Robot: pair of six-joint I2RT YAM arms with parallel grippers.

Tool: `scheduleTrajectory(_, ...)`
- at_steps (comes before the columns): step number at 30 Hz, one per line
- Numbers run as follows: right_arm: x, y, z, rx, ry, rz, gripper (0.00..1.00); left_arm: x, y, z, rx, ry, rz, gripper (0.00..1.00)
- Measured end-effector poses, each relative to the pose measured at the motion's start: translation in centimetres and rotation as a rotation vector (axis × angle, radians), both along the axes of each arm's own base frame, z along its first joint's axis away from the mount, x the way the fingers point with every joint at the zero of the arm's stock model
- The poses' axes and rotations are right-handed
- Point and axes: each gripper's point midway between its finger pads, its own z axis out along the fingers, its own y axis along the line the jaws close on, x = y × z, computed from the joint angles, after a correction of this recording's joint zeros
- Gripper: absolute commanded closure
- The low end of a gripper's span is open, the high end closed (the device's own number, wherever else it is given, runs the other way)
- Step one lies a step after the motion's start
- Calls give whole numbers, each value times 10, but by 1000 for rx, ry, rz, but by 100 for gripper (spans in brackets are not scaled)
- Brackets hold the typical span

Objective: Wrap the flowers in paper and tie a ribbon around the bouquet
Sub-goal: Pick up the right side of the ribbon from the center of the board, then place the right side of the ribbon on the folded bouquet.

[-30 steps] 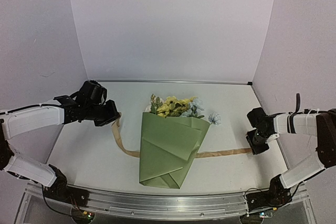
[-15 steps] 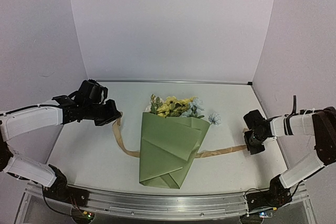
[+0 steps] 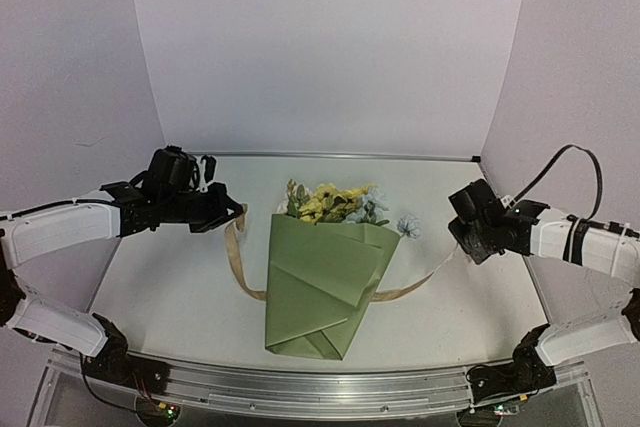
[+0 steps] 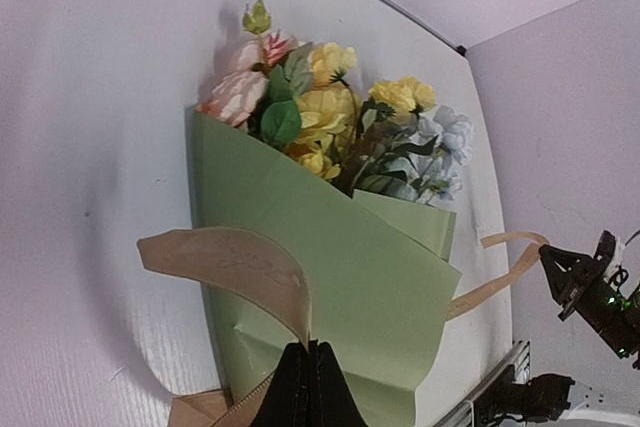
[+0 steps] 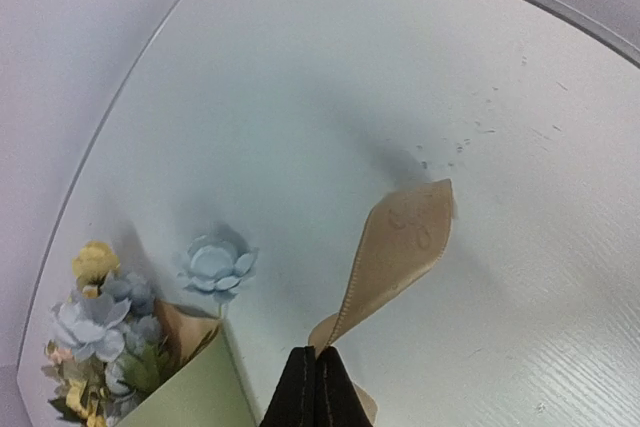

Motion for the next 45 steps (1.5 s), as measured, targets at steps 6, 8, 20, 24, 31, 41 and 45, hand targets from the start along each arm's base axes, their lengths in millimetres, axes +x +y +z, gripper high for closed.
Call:
scheduleTrajectory(6, -9, 63, 25, -61, -84, 265, 100, -8, -36, 10, -78, -46, -130, 100)
scheduleTrajectory(8, -8, 85, 30, -53, -105, 353, 100, -15, -54, 14, -101, -71, -188, 100)
scheduleTrajectory(20, 29, 241, 49, 151, -163, 838, 100, -78, -166, -6, -95, -200, -583, 100)
scheduleTrajectory(24, 27, 254, 49, 178, -151, 908, 100, -82, -194, -29, -50, -189, -672, 100)
scheduleTrajectory(31, 34, 274, 54, 233, -145, 996, 96, -91, -223, -22, -41, -238, -799, 100)
scheduleTrajectory(41, 38, 301, 40, 315, -73, 1116, 90, -80, -210, -35, -34, -214, -755, 100)
scheduleTrajectory(45, 29, 311, 26, 338, -29, 1156, 89, -97, -196, -48, -59, -199, -739, 100)
